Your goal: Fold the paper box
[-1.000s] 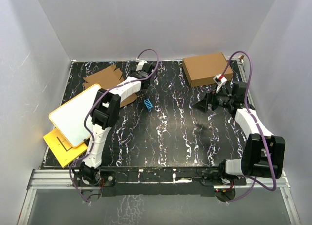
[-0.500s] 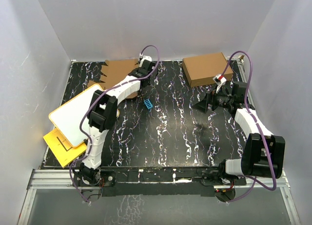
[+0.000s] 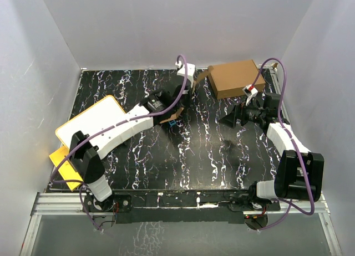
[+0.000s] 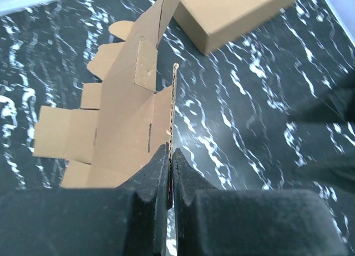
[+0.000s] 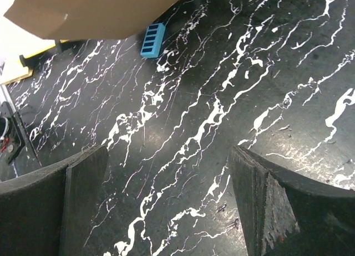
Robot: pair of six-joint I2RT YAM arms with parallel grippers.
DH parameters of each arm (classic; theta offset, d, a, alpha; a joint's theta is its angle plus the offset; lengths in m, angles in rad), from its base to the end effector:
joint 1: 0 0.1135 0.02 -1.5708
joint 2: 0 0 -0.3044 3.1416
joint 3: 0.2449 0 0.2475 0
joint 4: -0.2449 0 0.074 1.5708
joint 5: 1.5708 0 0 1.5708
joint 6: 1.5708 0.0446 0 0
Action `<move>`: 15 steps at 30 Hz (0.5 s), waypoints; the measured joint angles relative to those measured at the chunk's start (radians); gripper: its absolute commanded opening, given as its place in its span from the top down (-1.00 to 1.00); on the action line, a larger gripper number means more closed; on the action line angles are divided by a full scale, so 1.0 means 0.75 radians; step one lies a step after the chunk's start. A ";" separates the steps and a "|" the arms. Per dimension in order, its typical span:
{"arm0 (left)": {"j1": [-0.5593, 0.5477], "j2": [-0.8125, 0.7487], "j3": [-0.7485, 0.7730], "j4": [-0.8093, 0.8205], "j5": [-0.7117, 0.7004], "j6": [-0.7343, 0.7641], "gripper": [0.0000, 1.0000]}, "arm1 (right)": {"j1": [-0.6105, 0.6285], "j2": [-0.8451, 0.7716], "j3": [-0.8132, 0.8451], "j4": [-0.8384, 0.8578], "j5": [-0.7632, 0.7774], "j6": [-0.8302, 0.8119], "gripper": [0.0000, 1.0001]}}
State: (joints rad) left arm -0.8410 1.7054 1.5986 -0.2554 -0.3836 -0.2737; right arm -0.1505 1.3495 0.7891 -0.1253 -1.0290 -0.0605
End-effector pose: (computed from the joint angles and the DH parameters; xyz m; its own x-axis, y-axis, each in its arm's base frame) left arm 0.2884 -0.2973 0.4083 -0.3512 0.0166 -0.9362 0.3769 0.9178 -0.1251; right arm 0.2663 -0.0017 0.2723 -0.5899 0.0579 -0.8054 -0.6151 0.6139 0.4947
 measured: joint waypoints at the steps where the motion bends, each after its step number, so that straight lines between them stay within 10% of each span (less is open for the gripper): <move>1: -0.031 -0.021 -0.029 0.003 0.009 -0.007 1.00 | -0.001 0.000 0.000 0.001 0.015 0.006 -0.97; 13: -0.279 -0.069 -0.398 0.142 0.194 -0.161 1.00 | -0.170 0.000 0.003 0.032 0.112 0.126 -0.97; 15: -0.288 -0.069 -0.418 0.174 0.235 -0.191 0.65 | -0.178 0.000 0.003 0.045 0.107 0.147 -0.97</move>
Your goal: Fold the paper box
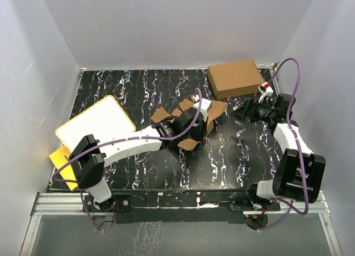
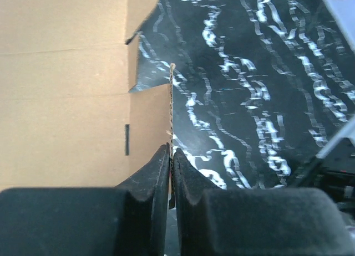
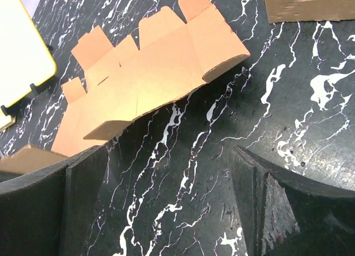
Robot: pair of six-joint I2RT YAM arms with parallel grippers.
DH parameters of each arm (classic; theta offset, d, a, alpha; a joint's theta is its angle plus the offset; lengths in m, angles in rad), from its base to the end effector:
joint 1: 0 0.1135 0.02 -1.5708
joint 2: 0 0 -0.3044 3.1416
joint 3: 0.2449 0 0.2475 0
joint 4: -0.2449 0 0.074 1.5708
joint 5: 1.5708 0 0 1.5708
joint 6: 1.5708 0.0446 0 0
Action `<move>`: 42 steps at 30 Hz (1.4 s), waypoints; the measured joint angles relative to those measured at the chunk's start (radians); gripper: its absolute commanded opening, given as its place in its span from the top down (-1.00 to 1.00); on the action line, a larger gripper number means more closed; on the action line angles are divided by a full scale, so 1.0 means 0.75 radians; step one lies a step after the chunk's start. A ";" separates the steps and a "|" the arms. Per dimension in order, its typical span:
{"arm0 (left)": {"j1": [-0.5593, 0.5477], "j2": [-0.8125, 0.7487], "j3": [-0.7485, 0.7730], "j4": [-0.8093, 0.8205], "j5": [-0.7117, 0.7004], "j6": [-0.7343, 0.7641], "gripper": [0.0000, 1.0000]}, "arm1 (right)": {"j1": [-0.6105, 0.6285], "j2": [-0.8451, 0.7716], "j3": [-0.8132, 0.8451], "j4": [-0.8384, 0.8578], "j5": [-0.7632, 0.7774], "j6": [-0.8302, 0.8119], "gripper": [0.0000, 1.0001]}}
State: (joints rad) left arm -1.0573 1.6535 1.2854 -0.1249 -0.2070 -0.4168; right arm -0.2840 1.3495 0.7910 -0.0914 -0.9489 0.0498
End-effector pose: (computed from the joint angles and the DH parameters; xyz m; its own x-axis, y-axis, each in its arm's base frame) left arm 0.2017 -0.3390 0.3308 -0.5217 0.1185 -0.8449 0.6040 0.7507 -0.2677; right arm 0.2676 -0.0404 0.2736 -0.6029 0.2062 -0.7707 -0.4284 0.7312 0.5308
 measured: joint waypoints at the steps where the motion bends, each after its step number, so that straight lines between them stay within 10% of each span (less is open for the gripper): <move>1: -0.004 0.000 -0.008 0.026 0.029 -0.016 0.47 | -0.001 0.000 0.000 0.005 0.000 0.007 -0.97; 7: -0.010 -0.003 -0.070 0.191 0.233 -0.063 -0.46 | -0.008 0.000 0.000 0.019 0.018 0.033 -0.97; 20: 0.262 -0.396 -0.397 0.265 0.283 0.055 -0.94 | -0.011 0.022 -0.001 0.028 -0.016 0.042 -0.97; 30: 0.912 -0.341 -0.530 0.325 0.547 0.015 -0.94 | -0.011 0.039 -0.004 0.064 -0.058 0.054 -0.97; 42: 1.074 0.194 -0.171 0.130 0.831 0.115 -0.39 | -0.011 0.045 -0.004 0.089 -0.071 0.077 -0.97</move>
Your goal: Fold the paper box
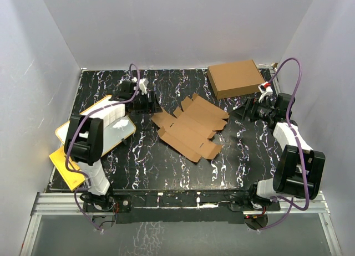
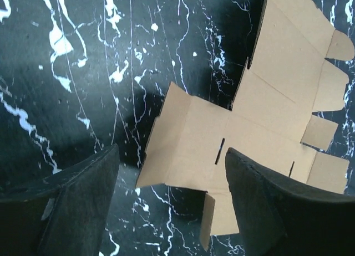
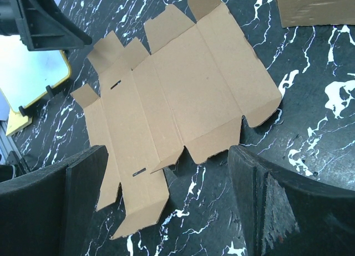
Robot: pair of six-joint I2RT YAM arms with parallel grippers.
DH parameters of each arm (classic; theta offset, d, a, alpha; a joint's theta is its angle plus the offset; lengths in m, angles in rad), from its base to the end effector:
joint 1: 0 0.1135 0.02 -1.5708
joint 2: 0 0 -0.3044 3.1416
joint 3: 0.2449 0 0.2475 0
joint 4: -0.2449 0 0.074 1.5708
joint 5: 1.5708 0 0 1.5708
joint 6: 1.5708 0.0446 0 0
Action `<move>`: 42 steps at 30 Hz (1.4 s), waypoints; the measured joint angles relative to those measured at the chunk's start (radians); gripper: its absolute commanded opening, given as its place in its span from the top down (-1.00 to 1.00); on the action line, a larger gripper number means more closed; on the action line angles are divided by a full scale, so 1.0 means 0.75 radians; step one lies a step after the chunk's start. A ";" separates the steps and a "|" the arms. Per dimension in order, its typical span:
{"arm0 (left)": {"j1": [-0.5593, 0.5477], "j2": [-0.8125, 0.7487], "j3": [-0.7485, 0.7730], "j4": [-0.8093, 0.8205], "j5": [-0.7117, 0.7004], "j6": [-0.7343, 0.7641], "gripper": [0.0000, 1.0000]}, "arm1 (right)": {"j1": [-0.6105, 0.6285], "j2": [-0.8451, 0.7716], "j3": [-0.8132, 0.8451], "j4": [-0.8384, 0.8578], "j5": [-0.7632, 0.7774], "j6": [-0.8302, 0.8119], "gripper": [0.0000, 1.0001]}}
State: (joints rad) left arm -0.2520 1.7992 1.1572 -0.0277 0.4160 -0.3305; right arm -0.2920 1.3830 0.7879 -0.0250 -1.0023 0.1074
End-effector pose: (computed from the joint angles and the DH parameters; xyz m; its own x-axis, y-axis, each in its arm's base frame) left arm 0.3898 -0.1190 0.2430 -0.7422 -0.1154 -0.6602 0.3109 0.8134 -0.4917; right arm 0.2746 -0.0433 0.2707 -0.6071 0.2428 -0.7566 -0.4392 0.6910 0.5741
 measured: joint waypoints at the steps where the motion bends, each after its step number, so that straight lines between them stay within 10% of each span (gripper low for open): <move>1: 0.001 0.027 0.032 -0.017 0.007 0.013 -0.31 | 0.001 0.000 0.000 0.001 0.000 0.000 -0.97; 13: 0.002 0.236 0.181 -0.155 0.120 0.115 -0.14 | 0.004 0.000 -0.001 0.001 0.001 0.000 -0.97; 29: 0.002 0.251 0.166 -0.092 0.265 0.136 1.00 | 0.007 0.004 -0.001 0.001 -0.016 -0.001 -0.97; 42: -0.026 -0.175 -0.219 0.209 0.288 0.151 1.00 | 0.014 0.013 -0.044 0.045 -0.112 0.003 -0.97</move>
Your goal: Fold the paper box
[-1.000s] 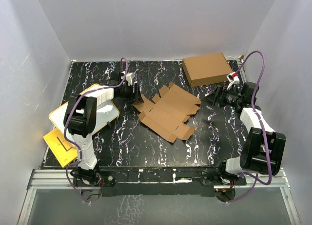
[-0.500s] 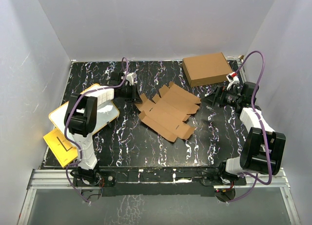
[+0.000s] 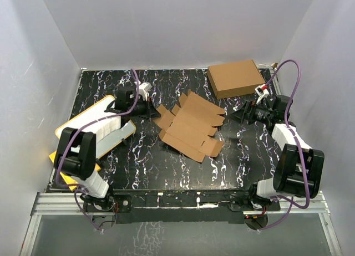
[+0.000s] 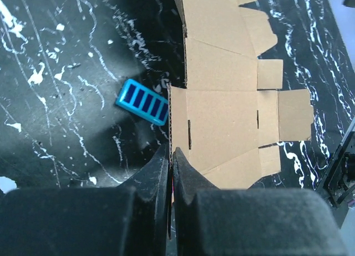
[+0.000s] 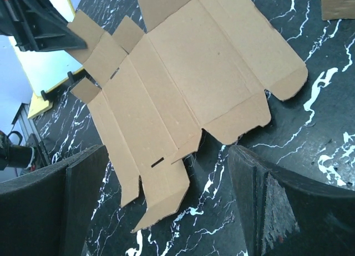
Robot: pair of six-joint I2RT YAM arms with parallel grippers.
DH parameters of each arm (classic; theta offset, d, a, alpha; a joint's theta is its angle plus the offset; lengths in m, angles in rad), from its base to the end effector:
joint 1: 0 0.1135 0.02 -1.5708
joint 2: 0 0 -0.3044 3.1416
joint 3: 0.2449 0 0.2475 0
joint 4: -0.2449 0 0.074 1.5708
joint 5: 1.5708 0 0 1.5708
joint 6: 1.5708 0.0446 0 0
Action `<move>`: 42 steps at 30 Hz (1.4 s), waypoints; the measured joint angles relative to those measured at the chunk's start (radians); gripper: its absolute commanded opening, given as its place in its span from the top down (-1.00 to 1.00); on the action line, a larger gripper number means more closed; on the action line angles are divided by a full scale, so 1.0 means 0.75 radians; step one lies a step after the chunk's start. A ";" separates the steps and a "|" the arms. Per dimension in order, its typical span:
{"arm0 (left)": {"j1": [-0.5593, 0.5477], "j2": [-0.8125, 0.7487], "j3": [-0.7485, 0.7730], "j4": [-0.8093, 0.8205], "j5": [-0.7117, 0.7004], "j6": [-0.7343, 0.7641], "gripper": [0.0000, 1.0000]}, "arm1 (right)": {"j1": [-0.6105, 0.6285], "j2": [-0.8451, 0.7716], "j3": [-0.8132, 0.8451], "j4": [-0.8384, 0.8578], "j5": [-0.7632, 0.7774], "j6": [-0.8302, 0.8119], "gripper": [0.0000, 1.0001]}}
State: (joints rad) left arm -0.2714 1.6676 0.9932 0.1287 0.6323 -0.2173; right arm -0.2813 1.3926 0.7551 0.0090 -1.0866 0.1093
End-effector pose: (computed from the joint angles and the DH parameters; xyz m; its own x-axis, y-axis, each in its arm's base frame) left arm 0.3479 -0.1242 0.2563 -0.6398 -0.0025 -0.7685 0.5786 0.6566 -0.4838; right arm 0.2717 -0.0374 0.2627 -0.6224 0.2327 -0.7473 -0.4936 0.6243 0.6055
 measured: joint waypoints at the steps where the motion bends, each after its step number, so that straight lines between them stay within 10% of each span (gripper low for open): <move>1: -0.009 -0.043 -0.033 0.033 -0.002 0.003 1.00 | 0.001 0.001 -0.001 0.002 -0.011 0.002 -0.97; 42: -0.116 -0.625 -0.616 0.459 -0.143 -0.040 1.00 | 0.006 0.164 -0.038 0.097 -0.038 0.105 -0.93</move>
State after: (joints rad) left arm -0.3588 1.1988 0.5312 0.4728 0.5247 -0.2470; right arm -0.2771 1.5158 0.7265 0.0814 -1.1152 0.1883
